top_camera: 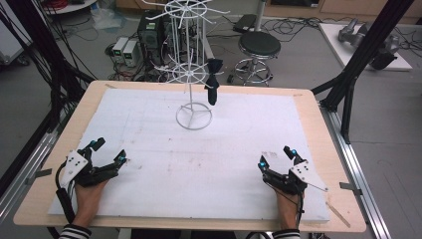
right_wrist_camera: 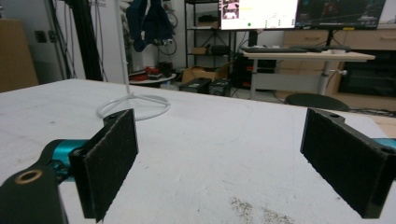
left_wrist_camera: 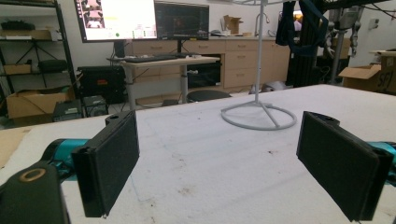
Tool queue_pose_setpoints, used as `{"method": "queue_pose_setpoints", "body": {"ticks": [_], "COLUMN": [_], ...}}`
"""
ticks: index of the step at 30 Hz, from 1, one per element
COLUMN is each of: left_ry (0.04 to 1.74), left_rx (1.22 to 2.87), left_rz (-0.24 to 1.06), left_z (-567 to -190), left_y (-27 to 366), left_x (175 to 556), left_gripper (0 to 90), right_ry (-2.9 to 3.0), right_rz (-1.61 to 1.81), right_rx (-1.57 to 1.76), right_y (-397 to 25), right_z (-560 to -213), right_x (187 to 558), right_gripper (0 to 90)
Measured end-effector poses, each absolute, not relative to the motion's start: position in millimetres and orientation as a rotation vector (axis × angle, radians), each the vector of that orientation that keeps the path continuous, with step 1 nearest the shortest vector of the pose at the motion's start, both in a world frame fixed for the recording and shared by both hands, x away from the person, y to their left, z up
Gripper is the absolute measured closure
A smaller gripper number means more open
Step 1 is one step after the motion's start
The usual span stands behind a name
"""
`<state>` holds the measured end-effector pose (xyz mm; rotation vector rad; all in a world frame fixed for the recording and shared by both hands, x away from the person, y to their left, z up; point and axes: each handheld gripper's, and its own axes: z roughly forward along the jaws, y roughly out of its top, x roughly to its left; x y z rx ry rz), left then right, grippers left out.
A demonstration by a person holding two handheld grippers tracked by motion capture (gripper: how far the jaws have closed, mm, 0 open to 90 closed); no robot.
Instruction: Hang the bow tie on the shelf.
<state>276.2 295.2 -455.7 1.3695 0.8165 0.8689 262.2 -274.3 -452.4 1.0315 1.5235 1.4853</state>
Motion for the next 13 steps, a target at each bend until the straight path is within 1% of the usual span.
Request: {"method": "queue_pose_setpoints", "body": {"ticks": [13], "left_ry": [0.821], "left_rx": [1.365], "left_rz": [0.864], "left_z": [-455.7], "left_y": [295.6], "left_x": [276.2], "left_gripper": [13.5], "right_ry": [1.537], "right_rz": [1.492], "right_rx": [1.007], "right_y": [-272.7], "right_z": [-454.2], "right_x": [261.1], "right_gripper": [10.3]}}
